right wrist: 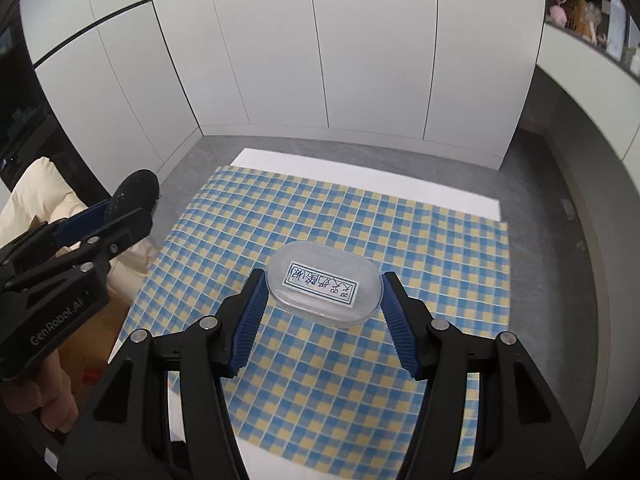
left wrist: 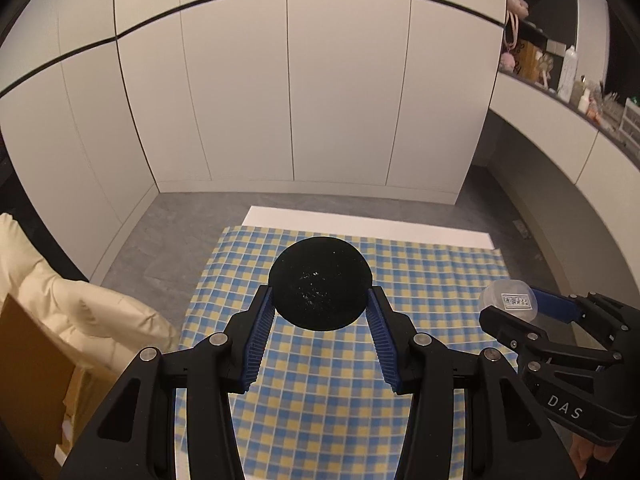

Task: Organize objects
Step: 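Lift the black compact with the left tool while the right tool lifts the labeled clear case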

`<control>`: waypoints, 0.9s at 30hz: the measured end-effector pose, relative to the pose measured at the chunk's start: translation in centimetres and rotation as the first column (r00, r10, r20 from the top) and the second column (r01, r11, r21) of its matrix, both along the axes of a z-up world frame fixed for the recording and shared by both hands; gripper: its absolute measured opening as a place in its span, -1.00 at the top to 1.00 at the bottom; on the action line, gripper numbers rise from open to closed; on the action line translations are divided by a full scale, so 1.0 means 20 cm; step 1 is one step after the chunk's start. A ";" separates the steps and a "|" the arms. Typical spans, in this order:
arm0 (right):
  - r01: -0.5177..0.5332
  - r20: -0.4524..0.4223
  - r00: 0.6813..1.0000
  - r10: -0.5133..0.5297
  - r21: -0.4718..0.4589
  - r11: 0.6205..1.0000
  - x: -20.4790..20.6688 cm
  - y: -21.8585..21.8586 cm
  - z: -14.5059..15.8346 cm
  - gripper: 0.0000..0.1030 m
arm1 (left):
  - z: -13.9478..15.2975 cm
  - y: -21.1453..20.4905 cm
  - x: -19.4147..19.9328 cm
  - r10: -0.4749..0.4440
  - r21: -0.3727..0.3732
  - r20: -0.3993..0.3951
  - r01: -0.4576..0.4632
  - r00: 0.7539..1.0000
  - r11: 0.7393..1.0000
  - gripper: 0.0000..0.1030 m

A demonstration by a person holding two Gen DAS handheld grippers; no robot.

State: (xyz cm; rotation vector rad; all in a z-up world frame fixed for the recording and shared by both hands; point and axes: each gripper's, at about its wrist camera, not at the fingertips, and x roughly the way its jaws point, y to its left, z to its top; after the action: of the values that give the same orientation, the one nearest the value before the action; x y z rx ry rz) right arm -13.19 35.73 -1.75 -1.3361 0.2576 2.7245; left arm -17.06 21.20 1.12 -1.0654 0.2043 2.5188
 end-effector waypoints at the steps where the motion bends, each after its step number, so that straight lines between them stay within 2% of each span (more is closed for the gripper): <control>1: 0.005 0.003 1.000 -0.005 -0.006 1.000 0.02 0.00 0.03 -0.16 | 0.03 -0.01 0.03 0.005 0.008 -0.005 -0.005 1.000 1.000 0.07; 8: -0.016 -0.031 0.999 0.017 0.020 1.000 0.23 -0.03 0.22 -0.16 | 0.16 -0.08 0.24 0.013 0.034 -0.011 -0.012 1.000 0.999 0.07; 14: -0.053 -0.027 0.998 0.054 0.050 0.997 0.43 -0.06 0.28 -0.16 | 0.21 -0.12 0.46 -0.002 0.062 0.009 0.002 1.000 0.998 0.07; 17: -0.042 -0.030 0.999 0.044 0.057 0.997 0.53 -0.05 0.29 -0.16 | 0.21 -0.15 0.55 0.005 0.074 0.023 -0.007 1.000 0.997 0.07; 20: -0.016 -0.032 0.999 0.017 0.009 1.000 0.60 -0.01 0.27 -0.16 | 0.19 -0.18 0.62 0.013 0.084 0.028 -0.015 1.000 0.996 0.07; 27: -0.040 -0.042 0.998 0.042 0.044 0.998 0.63 0.00 0.24 -0.16 | 0.08 -0.20 0.65 0.018 0.087 0.058 -0.023 0.998 0.996 0.07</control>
State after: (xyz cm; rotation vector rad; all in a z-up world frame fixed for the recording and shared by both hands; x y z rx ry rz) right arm -0.63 35.76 2.99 -1.2876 0.1755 2.7774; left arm -4.12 17.23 2.65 -1.1077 0.0669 2.4877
